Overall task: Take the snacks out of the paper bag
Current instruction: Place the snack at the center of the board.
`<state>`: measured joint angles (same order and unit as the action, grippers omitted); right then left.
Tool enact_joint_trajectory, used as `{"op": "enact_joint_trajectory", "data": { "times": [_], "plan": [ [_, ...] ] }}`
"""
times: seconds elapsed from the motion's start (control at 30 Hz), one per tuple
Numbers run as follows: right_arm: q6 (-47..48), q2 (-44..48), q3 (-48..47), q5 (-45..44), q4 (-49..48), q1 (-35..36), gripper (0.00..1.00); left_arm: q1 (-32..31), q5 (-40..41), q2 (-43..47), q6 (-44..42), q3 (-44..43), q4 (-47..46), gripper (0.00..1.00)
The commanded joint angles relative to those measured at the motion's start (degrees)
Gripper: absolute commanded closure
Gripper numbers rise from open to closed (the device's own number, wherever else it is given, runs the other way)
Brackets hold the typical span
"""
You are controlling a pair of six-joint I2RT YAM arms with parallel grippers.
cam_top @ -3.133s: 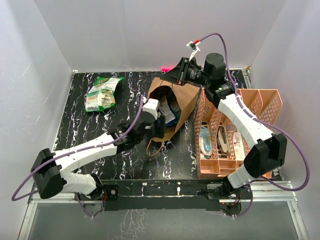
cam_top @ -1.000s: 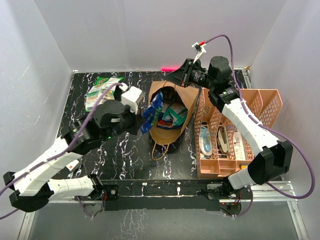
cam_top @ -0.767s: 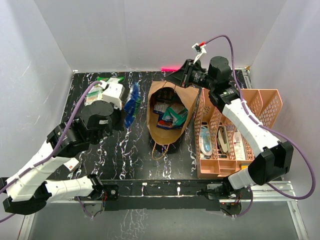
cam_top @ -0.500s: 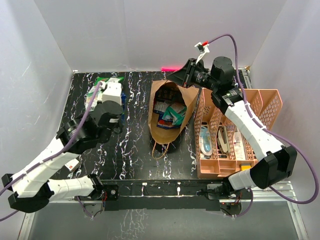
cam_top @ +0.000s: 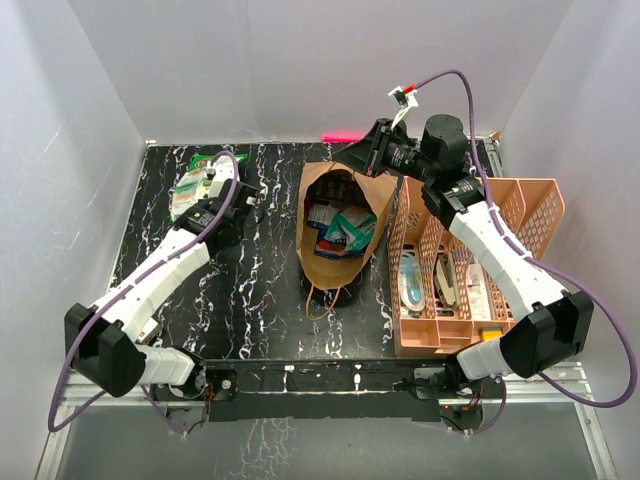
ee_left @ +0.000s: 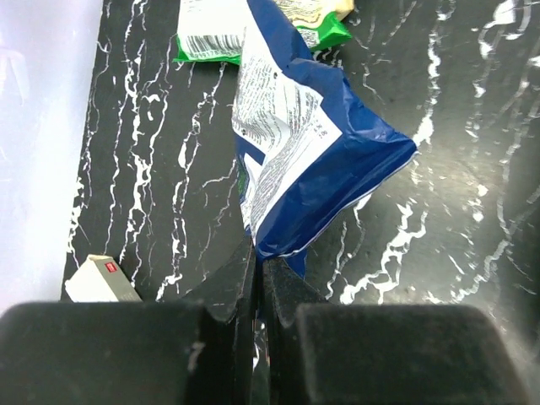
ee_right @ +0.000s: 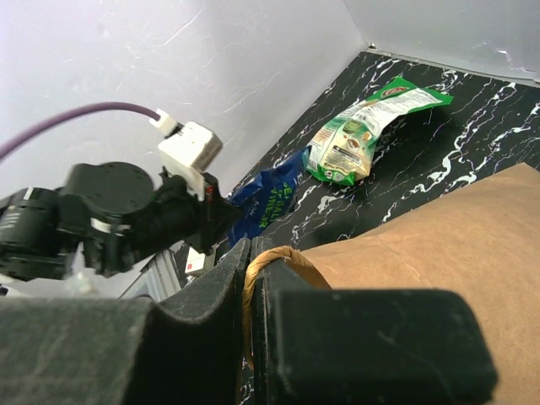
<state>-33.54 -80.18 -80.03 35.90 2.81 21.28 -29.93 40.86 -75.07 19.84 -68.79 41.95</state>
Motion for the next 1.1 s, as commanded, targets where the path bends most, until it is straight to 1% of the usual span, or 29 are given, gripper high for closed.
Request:
{"op": "enact_joint_trajectory", "data": {
  "times": [0.0,0.1,0.33,0.43,0.57,0.6,0.63,0.77,0.83,0.87,0.93,1.07],
  "plan": [
    [-0.4,2.0,-0.7,0.0,-4.1,0.0,0.92,1.8,8.9,-2.1,-2.6,4.2,-6.8,1.0],
    [-0.5,2.1,-0.5,0.1,-4.0,0.0,0.92,3.5,11.3,-5.5,-2.9,6.4,-8.9,1.0],
    [-0.5,2.3,-0.8,-0.2,-3.8,0.0,0.92,6.3,8.9,-10.5,-5.3,12.4,-16.9,1.0],
    [-0.6,2.5,-0.6,-0.2,-4.0,0.1,0.92,8.0,8.3,-12.2,-5.6,12.8,-18.1,1.0],
    [-0.9,2.1,-0.8,-0.3,-4.2,0.1,0.92,9.0,3.3,-14.7,-4.8,11.2,-16.6,1.0],
    [-1.1,1.9,-1.0,-0.1,-4.3,0.0,0.92,9.1,2.6,-14.8,-4.3,10.8,-16.0,0.96],
    [-1.3,1.8,-1.0,0.2,-4.5,0.0,0.92,9.2,1.9,-14.7,-4.2,10.8,-15.9,0.89],
    [-2.2,1.5,-0.2,1.0,-5.6,0.1,0.92,9.3,-2.5,-10.8,-4.2,12.4,-17.3,0.45],
    [-2.2,1.5,-0.2,1.0,-5.6,0.1,0.92,9.4,-6.4,-8.9,-3.9,12.6,-17.3,0.31],
    [-2.2,1.4,-0.5,1.1,-5.5,0.1,0.92,9.4,-8.6,-8.0,-3.2,11.7,-16.0,0.28],
    [-2.3,1.3,-1.3,1.2,-5.3,0.1,0.92,9.4,-13.0,-5.7,-1.3,8.9,-13.0,0.23],
    [-3.2,1.6,-0.7,1.7,-6.5,0.1,0.92,9.3,-22.8,0.7,1.7,4.4,-9.4,0.18]
  ]
}}
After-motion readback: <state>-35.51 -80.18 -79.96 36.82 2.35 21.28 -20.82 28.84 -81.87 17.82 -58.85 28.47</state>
